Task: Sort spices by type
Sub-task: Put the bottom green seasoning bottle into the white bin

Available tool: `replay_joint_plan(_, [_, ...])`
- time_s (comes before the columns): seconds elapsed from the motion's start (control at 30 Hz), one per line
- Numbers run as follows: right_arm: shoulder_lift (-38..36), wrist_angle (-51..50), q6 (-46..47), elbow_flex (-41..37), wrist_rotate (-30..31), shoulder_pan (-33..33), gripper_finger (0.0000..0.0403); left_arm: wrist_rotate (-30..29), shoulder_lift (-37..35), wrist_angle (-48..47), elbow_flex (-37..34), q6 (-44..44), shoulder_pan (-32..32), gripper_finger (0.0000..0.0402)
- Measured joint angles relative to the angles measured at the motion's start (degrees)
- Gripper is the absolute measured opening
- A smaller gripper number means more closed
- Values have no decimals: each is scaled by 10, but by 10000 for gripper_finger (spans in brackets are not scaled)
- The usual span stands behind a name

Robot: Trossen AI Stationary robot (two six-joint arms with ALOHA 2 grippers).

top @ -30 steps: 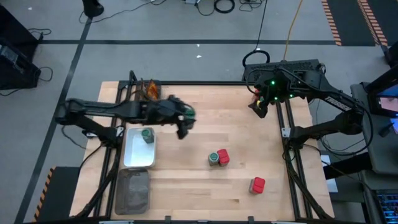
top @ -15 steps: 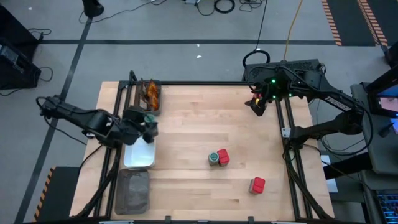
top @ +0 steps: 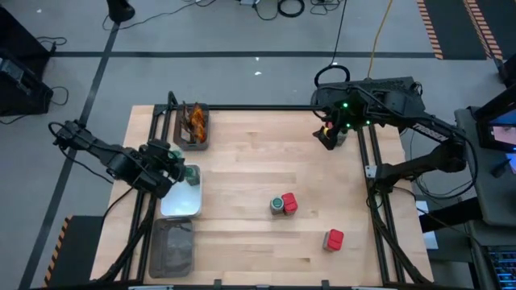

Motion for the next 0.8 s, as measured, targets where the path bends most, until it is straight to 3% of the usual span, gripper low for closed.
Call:
replay_joint_plan(0.23, [25, 0, -1, 0, 0, 0, 303, 18, 10, -50, -9, -79, -8, 204])
replay_joint_plan(0.47, [29, 0, 2, 0, 0, 0, 303, 57, 41, -52, -67, -141, -7, 204])
replay_joint_plan(0.8, [26, 0, 13, 0, 0, 0, 303, 7, 81, -42, -97, -234, -7, 204])
